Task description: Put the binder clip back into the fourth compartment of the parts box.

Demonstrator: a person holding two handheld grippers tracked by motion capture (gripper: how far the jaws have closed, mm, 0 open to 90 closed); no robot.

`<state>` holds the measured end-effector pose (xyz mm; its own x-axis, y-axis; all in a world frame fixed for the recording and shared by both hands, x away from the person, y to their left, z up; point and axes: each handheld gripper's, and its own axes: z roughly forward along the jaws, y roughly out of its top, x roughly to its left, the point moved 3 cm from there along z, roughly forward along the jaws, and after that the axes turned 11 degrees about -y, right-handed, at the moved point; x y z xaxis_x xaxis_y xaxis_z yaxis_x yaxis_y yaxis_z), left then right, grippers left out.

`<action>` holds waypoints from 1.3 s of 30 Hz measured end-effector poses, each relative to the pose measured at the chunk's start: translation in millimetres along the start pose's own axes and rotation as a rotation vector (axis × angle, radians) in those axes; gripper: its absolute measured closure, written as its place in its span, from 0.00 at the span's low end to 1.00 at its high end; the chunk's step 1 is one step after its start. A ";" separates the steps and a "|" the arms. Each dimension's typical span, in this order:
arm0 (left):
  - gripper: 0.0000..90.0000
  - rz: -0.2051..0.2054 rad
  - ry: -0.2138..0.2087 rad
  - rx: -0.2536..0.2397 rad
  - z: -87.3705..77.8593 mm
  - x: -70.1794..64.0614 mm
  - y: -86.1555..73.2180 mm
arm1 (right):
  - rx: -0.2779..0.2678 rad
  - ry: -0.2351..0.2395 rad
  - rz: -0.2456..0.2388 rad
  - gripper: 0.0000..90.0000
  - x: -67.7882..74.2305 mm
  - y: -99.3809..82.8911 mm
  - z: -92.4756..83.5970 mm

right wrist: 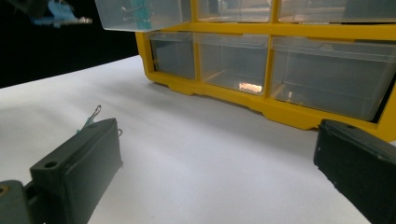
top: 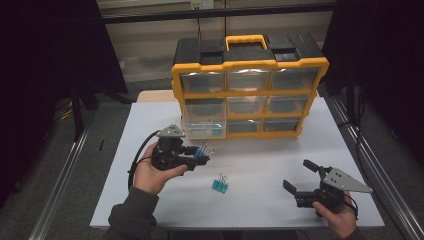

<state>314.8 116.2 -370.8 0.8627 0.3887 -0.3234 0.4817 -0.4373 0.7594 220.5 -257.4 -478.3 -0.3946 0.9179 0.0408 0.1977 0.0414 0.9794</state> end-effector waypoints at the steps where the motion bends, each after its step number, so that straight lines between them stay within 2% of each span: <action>1: 0.56 0.007 -0.002 0.001 -2.5 -0.5 5.0 | 0.003 0.000 -0.003 0.00 -0.1 0.0 -0.1; 6: 0.56 0.018 -0.018 -0.006 -12.5 -3.8 24.5 | -0.001 -0.001 -0.002 0.00 -0.3 0.1 0.2; 7: 0.56 0.022 -0.023 -0.019 -15.6 -5.1 32.3 | -0.002 -0.002 -0.003 0.00 -0.5 0.1 0.2; 8: 0.56 0.022 -0.023 -0.019 -15.6 -5.1 32.3 | -0.002 -0.002 -0.003 0.00 -0.5 0.1 0.2; 12: 0.56 0.036 -0.017 -0.033 -20.9 -5.8 48.7 | -0.001 -0.001 -0.001 0.00 -0.7 0.4 -0.4; 13: 0.56 0.037 -0.011 -0.029 -22.3 -5.7 53.1 | -0.001 -0.001 -0.001 0.00 -0.7 0.4 -0.4; 17: 0.56 0.045 0.010 -0.066 -26.6 -2.2 70.5 | -0.002 0.000 -0.001 0.00 -0.9 0.4 -0.4; 20: 0.56 0.045 0.044 -0.082 -29.0 3.0 82.0 | -0.002 0.000 0.000 0.00 -0.9 0.4 -0.5; 21: 0.56 0.041 0.043 -0.088 -28.2 5.7 84.9 | -0.002 -0.001 0.001 0.00 -1.1 0.4 -0.5; 23: 0.56 0.037 0.085 -0.084 -26.1 14.0 91.4 | -0.001 -0.001 0.003 0.00 -1.3 0.2 -0.5; 26: 0.56 0.029 0.099 -0.086 -24.6 19.8 94.5 | -0.008 -0.001 0.000 0.00 -1.0 0.7 -0.4; 28: 0.56 0.019 0.129 -0.098 -23.5 26.8 96.5 | -0.009 0.001 0.003 0.00 -0.9 0.7 -0.7; 32: 0.56 0.007 0.159 -0.100 -21.4 37.5 96.7 | -0.009 -0.004 0.015 0.00 -1.2 0.4 0.0; 33: 0.56 0.004 0.171 -0.093 -21.0 39.6 96.6 | -0.007 0.003 -0.001 0.00 -2.2 0.4 -1.1; 38: 0.55 0.005 0.184 -0.075 -17.7 44.1 94.5 | -0.009 0.005 -0.003 0.00 -2.2 0.5 -0.9; 39: 0.55 0.015 0.180 -0.078 -16.4 44.7 93.2 | -0.008 0.006 -0.002 0.00 -2.0 0.5 -0.9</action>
<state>395.7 106.1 -305.2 0.8250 0.5242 -0.2112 0.4496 -0.3823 0.8073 220.6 -259.6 -477.7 -0.4009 0.9153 0.0397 0.1894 0.0404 0.9811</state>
